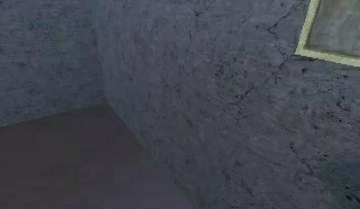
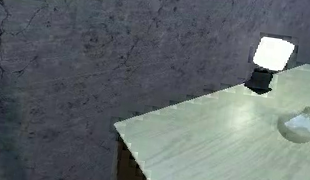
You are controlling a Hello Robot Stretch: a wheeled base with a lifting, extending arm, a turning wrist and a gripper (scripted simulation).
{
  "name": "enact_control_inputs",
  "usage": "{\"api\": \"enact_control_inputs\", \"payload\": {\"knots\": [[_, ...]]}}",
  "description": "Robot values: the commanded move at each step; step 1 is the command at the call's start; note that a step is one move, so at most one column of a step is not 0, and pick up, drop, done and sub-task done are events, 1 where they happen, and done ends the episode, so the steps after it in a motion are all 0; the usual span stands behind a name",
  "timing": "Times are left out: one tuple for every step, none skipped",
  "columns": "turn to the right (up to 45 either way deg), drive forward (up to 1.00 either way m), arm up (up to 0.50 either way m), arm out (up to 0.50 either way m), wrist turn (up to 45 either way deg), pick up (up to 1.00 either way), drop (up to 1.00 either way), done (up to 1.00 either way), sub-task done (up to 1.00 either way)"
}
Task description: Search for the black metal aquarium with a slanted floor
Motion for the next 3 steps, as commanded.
{"api": "enact_control_inputs", "payload": {"knots": [[-12.0,0.0,0.0,0.0,0.0,0.0,0.0,0.0,0.0],[0.0,0.2,0.0,0.0,0.0,0.0,0.0,0.0,0.0],[-45.0,0.0,0.0,0.0,0.0,0.0,0.0,0.0,0.0]]}}
